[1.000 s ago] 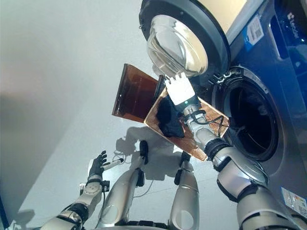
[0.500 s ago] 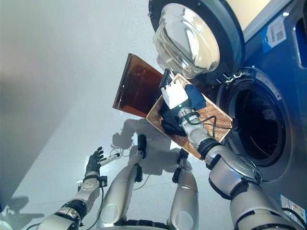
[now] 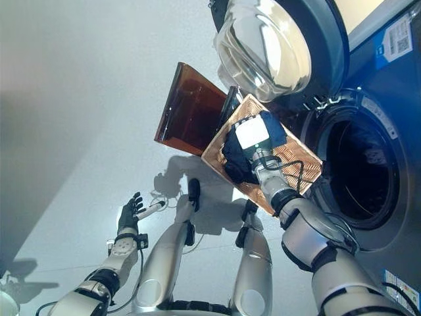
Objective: Pick up the clothes and place them into the washing machine
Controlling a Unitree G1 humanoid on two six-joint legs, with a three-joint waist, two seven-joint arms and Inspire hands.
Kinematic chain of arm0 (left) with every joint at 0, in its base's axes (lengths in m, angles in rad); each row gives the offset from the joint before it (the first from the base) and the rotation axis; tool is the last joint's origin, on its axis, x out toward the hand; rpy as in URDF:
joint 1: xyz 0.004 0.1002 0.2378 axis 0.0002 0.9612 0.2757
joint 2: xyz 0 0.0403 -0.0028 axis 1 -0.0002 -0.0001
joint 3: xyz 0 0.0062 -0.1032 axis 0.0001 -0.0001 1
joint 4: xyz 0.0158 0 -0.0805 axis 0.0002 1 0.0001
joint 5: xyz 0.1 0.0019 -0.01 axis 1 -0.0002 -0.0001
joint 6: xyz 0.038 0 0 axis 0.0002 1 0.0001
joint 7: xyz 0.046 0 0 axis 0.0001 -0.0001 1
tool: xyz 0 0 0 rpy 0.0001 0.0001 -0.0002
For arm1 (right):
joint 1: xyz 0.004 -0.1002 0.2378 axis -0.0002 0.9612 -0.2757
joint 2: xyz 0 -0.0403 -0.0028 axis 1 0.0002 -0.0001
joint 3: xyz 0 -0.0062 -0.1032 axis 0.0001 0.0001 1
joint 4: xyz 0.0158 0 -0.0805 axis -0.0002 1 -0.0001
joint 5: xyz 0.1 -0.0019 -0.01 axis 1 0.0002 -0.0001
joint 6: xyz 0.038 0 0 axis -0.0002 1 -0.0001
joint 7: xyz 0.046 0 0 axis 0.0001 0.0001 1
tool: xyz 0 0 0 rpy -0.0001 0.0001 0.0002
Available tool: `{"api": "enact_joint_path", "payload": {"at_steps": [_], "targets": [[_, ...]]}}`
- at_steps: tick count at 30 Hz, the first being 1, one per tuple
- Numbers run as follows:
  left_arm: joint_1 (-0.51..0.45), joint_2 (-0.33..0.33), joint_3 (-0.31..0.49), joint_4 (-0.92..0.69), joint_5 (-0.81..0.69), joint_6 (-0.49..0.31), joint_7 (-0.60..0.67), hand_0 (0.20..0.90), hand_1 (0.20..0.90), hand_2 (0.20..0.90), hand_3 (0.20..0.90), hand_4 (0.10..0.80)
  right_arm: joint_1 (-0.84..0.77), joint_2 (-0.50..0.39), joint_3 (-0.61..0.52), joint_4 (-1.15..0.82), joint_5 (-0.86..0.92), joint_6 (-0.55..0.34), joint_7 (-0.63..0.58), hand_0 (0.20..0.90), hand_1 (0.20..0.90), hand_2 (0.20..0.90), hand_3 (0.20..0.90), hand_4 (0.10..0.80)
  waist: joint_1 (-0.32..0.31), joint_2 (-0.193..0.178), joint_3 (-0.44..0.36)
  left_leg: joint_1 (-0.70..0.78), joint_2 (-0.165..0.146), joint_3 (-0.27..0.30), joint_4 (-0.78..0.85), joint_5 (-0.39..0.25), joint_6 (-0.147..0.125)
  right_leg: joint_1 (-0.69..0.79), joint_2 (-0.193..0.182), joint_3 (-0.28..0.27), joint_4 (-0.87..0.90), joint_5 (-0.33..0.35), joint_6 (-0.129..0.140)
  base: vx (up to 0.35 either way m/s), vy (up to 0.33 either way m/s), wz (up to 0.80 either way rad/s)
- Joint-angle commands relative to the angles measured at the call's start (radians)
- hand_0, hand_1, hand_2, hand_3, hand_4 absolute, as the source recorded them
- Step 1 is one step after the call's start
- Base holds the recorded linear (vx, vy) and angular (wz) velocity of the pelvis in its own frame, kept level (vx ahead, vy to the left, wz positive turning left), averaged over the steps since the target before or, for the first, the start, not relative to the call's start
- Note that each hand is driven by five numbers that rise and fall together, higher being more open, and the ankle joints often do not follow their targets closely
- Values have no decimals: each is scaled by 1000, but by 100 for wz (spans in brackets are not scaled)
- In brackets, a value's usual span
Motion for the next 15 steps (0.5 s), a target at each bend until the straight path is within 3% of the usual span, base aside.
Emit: {"api": "enact_joint_path", "payload": {"at_steps": [1, 15], "targets": [[28, 39, -13, -40, -24, -40, 24, 900, 900, 900, 900, 800, -113, -52, -2, 34, 36, 14, -39, 900, 900, 900, 900, 800, 21, 23, 3, -30, -8, 37, 20, 4, -92, -44, 1, 20, 68, -8, -29, 0, 0, 0], [93, 60, -42, -171, -75, -65, 0, 900, 900, 900, 900, 800, -218, -131, -9, 83, 89, 31, -56, 900, 900, 900, 900, 800, 36, 56, 3, -103, -14, 18, 23, 3, -103, -121, 1, 28, 90, -23, -21, 12, -4, 0]]}}
